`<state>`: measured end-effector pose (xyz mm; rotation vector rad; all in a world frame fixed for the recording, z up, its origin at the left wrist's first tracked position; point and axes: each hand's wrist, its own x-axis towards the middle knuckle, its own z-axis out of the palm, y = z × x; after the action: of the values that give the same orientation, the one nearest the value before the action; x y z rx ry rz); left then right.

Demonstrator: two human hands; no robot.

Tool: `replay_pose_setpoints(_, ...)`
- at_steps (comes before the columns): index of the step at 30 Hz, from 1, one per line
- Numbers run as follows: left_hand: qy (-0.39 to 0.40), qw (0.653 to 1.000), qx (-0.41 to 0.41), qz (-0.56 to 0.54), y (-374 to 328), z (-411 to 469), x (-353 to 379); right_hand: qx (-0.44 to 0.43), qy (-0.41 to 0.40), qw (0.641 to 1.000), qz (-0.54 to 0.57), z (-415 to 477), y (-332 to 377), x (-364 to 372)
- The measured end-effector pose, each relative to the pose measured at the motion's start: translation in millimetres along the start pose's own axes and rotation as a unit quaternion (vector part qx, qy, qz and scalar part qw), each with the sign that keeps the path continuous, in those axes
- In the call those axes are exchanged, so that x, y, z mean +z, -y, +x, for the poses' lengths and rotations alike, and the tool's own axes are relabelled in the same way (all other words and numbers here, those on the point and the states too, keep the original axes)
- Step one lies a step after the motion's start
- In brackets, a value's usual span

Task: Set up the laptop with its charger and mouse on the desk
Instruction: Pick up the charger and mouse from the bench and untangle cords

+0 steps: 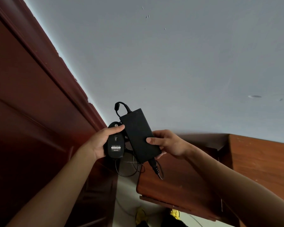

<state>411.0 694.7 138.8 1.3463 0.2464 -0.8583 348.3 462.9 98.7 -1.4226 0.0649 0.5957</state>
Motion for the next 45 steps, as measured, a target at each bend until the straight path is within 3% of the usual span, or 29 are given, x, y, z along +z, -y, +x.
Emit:
replay_pose_setpoints(4,-0.017,0.993,0.039,-0.107,7.3,-3.3,-9.1,0.002,-0.037,0.998,0.053,5.2,-6.6,4.1)
replay_pose_setpoints(8,-0.024,0.978,0.073,-0.194,11.2,-2.0,-16.1,-0.016,-0.091,0.996,0.019,7.8,-8.1,2.7)
replay_pose_setpoints(12,-0.013,0.987,0.065,-0.148,13.4,-3.5,0.9,-0.031,-0.059,0.998,0.003,6.9,-7.7,15.7)
replay_pose_setpoints(20,-0.043,0.987,0.108,-0.115,5.0,-6.4,2.8,-0.014,0.021,0.995,0.094,7.4,-9.8,25.6)
replay_pose_setpoints(28,-0.057,0.974,0.113,-0.188,16.6,-18.1,-14.3,-0.047,0.043,0.996,0.056,24.2,-0.9,43.4)
replay_pose_setpoints(36,-0.103,0.970,0.100,-0.198,19.3,-32.2,-33.8,0.044,0.119,0.985,0.119,30.2,-8.8,47.0)
replay_pose_setpoints(38,-0.101,0.967,0.110,-0.209,12.7,-39.7,-37.4,0.071,0.093,0.991,0.070,37.7,-14.2,36.6)
replay_pose_setpoints(40,-0.095,0.964,0.119,-0.220,1.9,-52.1,-41.3,0.093,0.015,0.994,-0.059,55.2,-24.9,22.6)
replay_pose_setpoints(43,-0.098,0.961,0.143,-0.216,-21.7,-77.1,-41.2,0.077,-0.114,0.967,-0.214,95.4,-29.6,7.0)
replay_pose_setpoints(45,-0.103,0.960,0.163,-0.205,-38.7,-94.3,-36.9,0.039,-0.157,0.944,-0.287,126.2,-14.6,10.6)
